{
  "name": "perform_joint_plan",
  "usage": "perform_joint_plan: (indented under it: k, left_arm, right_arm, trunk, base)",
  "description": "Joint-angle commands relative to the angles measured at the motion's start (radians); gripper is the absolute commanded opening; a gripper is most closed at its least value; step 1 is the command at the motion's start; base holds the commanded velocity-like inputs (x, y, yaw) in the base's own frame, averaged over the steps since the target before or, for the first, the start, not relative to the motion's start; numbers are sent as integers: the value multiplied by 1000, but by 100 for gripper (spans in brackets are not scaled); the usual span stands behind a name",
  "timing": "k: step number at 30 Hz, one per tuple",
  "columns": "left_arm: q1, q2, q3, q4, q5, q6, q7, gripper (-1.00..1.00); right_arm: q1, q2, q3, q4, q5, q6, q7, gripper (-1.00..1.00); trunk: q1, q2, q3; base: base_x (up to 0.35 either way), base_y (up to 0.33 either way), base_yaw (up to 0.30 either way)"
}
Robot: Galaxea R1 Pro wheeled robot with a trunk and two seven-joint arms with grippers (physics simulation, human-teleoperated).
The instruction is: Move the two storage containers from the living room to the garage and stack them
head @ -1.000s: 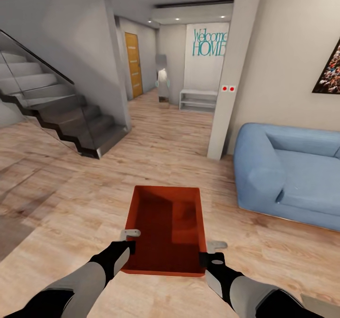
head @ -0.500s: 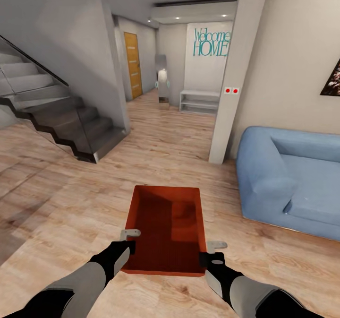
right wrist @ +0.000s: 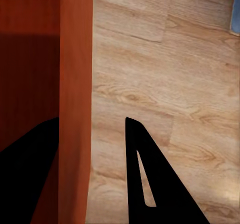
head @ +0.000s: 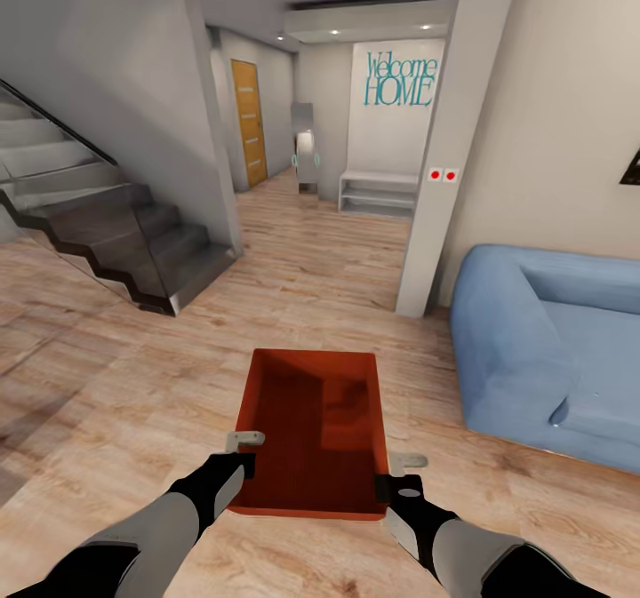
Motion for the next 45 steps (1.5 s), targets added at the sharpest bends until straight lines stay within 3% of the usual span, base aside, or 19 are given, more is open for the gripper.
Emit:
perform_joint_plan:
  k: [1,45]
  left_arm:
    - [0,0,-9,2,13,6,6,-100]
    - [0,0,-9,5,13,6,9,-100]
  right_arm:
    - [-1,1,-4,-10,3,-3,-3,-100]
    - [-1,1,-4,-10,2,-9,-2,-100]
  trunk:
    - [1,-2,-2]
    - [1,-2,-2]
  base:
    - [323,0,0]
    - [323,0,0]
